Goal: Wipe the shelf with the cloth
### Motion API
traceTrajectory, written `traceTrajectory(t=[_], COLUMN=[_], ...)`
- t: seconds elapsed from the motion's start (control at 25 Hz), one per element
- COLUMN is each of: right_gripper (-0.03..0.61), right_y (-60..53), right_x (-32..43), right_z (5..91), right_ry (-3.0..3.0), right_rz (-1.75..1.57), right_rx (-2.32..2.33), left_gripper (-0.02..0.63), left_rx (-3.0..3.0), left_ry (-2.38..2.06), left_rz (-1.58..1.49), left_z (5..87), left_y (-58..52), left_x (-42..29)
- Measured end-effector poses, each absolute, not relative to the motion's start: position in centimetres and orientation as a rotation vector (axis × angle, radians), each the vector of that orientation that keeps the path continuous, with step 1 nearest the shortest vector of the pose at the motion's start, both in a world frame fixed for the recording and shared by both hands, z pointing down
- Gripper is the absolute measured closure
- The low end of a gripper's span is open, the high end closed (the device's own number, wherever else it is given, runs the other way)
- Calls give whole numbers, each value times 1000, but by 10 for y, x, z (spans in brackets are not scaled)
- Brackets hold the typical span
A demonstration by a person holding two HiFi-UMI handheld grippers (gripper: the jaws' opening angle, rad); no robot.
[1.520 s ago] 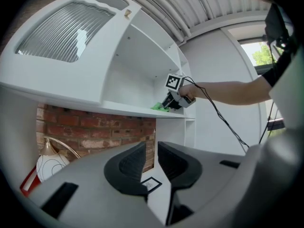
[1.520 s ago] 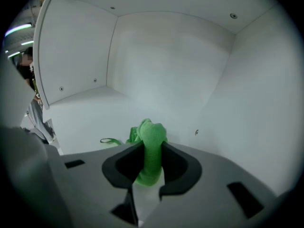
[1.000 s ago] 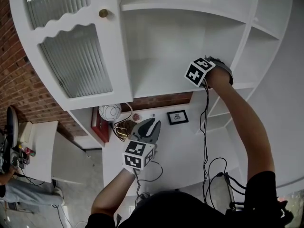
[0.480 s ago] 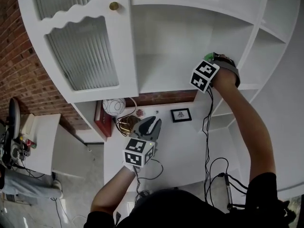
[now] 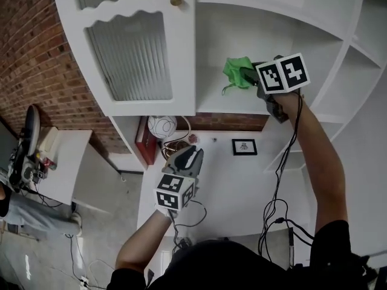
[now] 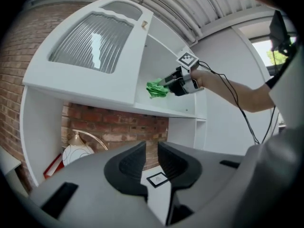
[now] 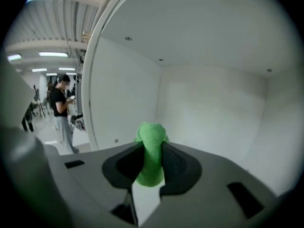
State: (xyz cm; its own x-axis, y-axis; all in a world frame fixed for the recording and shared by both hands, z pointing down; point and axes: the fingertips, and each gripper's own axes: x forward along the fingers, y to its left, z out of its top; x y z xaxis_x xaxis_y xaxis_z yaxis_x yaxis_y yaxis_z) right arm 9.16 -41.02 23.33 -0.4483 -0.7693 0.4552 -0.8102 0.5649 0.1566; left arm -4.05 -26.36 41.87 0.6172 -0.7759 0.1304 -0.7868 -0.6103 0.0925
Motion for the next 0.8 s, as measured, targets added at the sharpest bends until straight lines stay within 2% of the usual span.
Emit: traceTrajectory(t=[0.32, 0.8], right_gripper=[488, 488], right_y=[-394, -400], right_x=[10, 20], right_z=[279, 312], right_ry=[-2567, -2374], right_rz=[603, 462], right_rx=[931, 941], left_gripper=[537, 537], left_rx=[2631, 2630], left_ry=[-1405, -1393], left_rz=[109, 89], left_z=[421, 422], left_y=[-253, -255], left_x=[-71, -73])
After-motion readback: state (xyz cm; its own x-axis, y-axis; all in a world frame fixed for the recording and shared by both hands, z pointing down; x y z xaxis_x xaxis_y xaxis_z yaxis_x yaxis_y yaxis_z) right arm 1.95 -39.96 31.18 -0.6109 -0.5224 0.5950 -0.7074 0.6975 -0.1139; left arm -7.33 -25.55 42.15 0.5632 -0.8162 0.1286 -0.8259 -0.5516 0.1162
